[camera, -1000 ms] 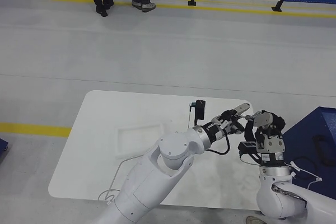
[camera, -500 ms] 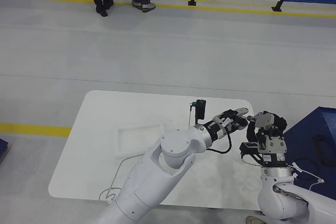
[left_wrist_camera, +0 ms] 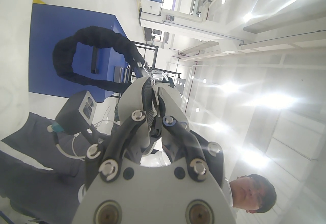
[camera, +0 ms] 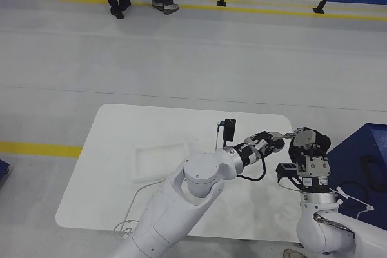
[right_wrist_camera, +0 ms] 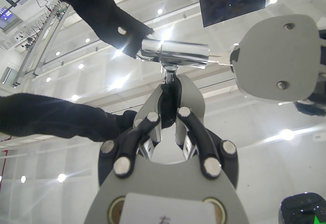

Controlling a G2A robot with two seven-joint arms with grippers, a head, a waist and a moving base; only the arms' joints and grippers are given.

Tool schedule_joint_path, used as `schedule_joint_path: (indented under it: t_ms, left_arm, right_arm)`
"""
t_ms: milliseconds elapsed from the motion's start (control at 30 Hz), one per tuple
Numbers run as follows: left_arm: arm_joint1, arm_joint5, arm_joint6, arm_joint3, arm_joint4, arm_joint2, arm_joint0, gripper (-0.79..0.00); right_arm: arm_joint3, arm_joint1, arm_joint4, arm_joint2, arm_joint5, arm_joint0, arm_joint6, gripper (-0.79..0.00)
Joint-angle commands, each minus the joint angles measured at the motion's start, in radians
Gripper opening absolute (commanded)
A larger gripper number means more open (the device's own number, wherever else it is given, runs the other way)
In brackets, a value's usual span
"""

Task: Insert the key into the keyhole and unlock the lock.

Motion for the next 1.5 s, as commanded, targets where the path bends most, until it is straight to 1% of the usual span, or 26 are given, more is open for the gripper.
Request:
schedule_joint_path:
  t_ms: [0,67,133,267,367,500,667,867,1033,1200,1467]
  left_arm:
    - [0.001,0.011,-0.004,-0.001,0.008,-0.001,0.000,-0.785]
    - [0.002,0.017,-0.010,-0.003,0.017,-0.003,0.000,-0.785]
    - [0.004,0.021,-0.019,-0.007,0.033,-0.005,-0.002,-0.785]
    - [0.010,0.028,-0.051,-0.015,0.077,-0.003,-0.006,-0.785]
    - [0.014,0.024,-0.064,-0.023,0.112,-0.002,-0.006,-0.785]
    - [0.020,0.009,-0.069,-0.039,0.160,-0.005,0.001,-0.785]
    - [0.028,0.024,-0.065,-0.068,0.203,-0.017,0.019,-0.785]
    - [0.036,0.052,-0.080,-0.100,0.244,-0.019,0.036,-0.785]
    - [0.041,0.076,-0.088,-0.114,0.294,-0.013,0.037,-0.785]
    - [0.050,0.092,-0.106,-0.137,0.361,-0.009,0.043,-0.785]
    - [0.071,0.108,-0.160,-0.189,0.472,-0.020,0.066,-0.785]
  right_arm:
    - [0.002,0.001,0.000,0.000,0.006,0.005,-0.008,-0.785]
    - [0.002,0.003,0.000,0.000,0.016,0.012,-0.022,-0.785]
    - [0.000,0.007,0.000,0.000,0.037,0.022,-0.061,-0.785]
    - [-0.006,0.026,0.000,0.000,0.102,0.052,-0.178,-0.785]
    - [-0.010,0.049,0.000,0.000,0.188,0.082,-0.293,-0.785]
    - [-0.004,0.088,0.000,0.000,0.282,0.121,-0.400,-0.785]
    - [0.000,0.132,0.000,0.000,0.354,0.142,-0.471,-0.785]
    - [-0.019,0.172,0.000,0.000,0.425,0.151,-0.539,-0.785]
    - [-0.024,0.201,0.000,0.000,0.492,0.158,-0.595,-0.785]
    - [-0.011,0.230,0.000,0.005,0.582,0.163,-0.653,-0.785]
    - [0.002,0.259,0.000,0.017,0.652,0.152,-0.713,-0.785]
